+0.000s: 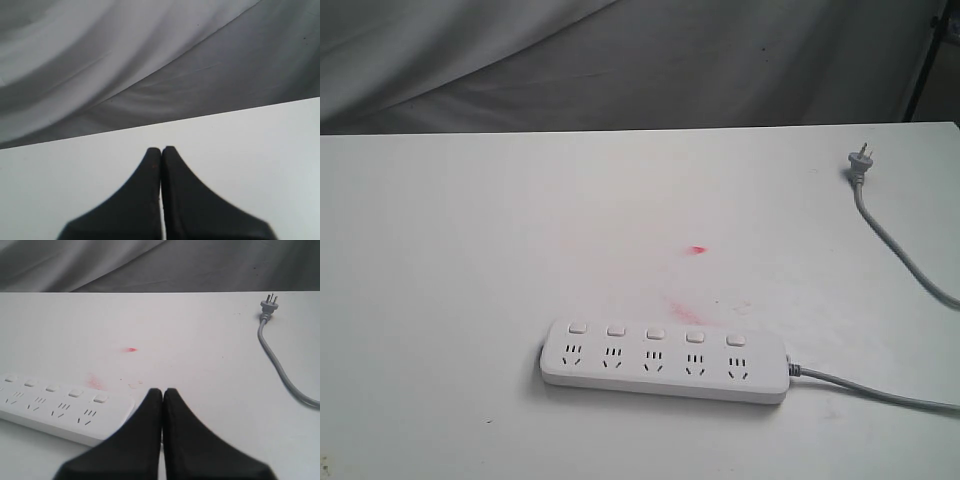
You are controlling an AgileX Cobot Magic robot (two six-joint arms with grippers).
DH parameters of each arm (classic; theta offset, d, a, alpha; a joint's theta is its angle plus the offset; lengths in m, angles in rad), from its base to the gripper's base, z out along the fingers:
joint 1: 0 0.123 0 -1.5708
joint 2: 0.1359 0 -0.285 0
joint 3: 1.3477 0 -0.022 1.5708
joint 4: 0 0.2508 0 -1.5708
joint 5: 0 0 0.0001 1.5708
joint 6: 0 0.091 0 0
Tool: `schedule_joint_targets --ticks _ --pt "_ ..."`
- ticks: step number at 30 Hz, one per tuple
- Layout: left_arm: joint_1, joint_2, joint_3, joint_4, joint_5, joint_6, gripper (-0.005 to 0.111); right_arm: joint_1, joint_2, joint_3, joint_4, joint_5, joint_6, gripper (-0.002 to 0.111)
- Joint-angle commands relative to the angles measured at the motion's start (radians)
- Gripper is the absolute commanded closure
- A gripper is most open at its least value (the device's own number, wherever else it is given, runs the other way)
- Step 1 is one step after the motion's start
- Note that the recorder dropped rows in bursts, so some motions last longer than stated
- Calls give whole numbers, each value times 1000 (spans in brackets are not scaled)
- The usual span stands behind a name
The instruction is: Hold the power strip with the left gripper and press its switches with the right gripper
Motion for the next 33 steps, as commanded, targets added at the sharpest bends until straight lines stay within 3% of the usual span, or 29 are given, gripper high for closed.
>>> schedule_joint_targets --ticks 1,7,17,25,30,33 --pt "2 67 -66 -9 4 16 106 5 -6 4 0 -5 -2 108" --pt "2 132 -129 -11 4 47 106 5 -6 4 0 -5 -2 108" --pt "2 169 -132 -32 7 149 106 5 -6 4 0 -5 -2 108" --pt "2 200 -132 -279 69 386 106 5 -6 4 0 -5 -2 108" --pt "2 202 -130 -340 116 493 106 5 -6 4 0 -5 -2 108" --pt "44 209 -130 -388 186 566 106 5 -6 4 0 -5 -2 108"
